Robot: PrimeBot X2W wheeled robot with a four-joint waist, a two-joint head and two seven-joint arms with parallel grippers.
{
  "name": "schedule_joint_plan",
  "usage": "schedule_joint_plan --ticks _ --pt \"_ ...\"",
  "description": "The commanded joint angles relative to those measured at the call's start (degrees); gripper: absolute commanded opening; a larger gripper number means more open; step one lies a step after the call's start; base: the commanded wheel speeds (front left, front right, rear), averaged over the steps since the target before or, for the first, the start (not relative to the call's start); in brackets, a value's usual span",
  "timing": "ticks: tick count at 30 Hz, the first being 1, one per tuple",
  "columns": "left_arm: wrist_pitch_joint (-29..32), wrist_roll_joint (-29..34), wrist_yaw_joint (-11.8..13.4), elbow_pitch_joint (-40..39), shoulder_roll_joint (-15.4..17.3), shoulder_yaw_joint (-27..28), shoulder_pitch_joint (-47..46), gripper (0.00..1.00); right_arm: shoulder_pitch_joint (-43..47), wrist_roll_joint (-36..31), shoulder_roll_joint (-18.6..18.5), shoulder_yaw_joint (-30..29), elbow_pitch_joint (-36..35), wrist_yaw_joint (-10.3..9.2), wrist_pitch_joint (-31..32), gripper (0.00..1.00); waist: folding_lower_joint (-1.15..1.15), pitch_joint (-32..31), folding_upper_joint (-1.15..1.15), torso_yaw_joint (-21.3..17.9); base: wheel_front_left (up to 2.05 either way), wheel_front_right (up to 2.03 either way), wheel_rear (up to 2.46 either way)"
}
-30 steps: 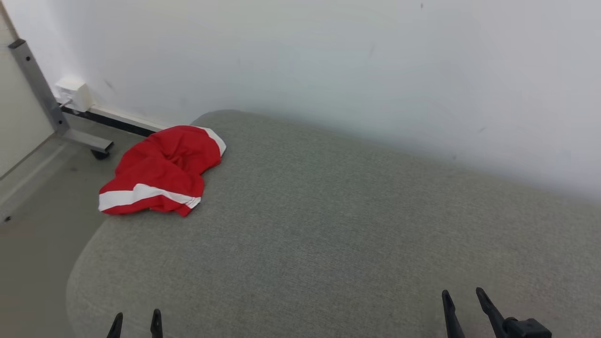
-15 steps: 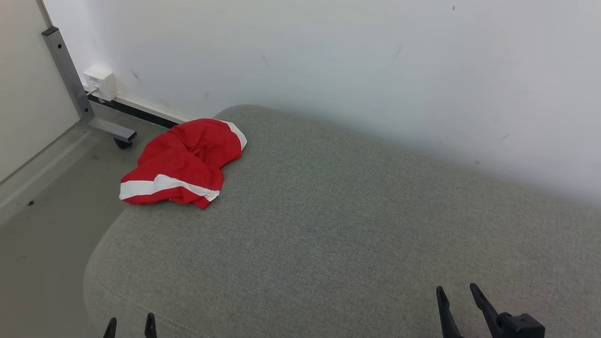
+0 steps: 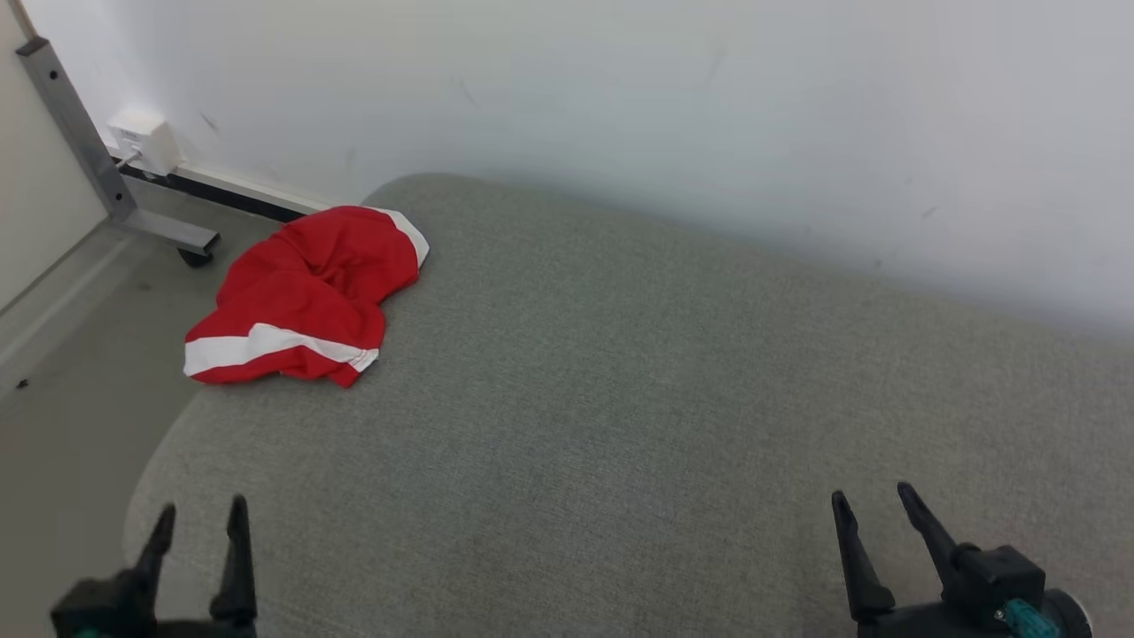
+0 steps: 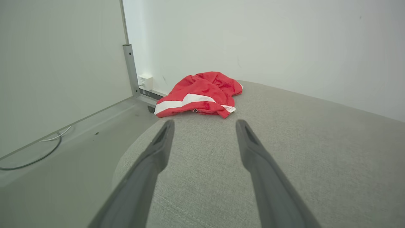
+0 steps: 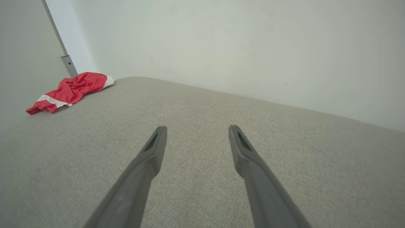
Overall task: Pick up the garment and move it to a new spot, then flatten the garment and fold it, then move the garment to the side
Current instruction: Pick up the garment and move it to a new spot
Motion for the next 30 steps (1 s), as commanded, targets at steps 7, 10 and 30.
schedule_joint_plan --ticks 7,10,30 --pt "5.2 -12.2 0.1 6.3 3.2 3.7 -17.1 1.00 -5.3 -0.9 -2.2 2.8 -5.2 -0.16 2.2 1.00 0.00 13.4 0.00 -8.7 0.00 0.00 0.00" --pt "9.1 -17.5 0.1 8.3 4.6 5.9 -23.7 1.00 -7.8 -0.9 -3.0 5.2 -6.8 -0.16 2.7 1.00 0.00 18.0 0.00 -11.5 0.00 0.00 0.00" --pt "35.2 -35.8 10.0 19.1 17.7 19.5 -42.3 1.00 -18.7 -0.1 -2.7 13.8 -7.3 -0.16 0.3 1.00 0.00 34.4 0.00 -23.7 0.00 0.00 0.00"
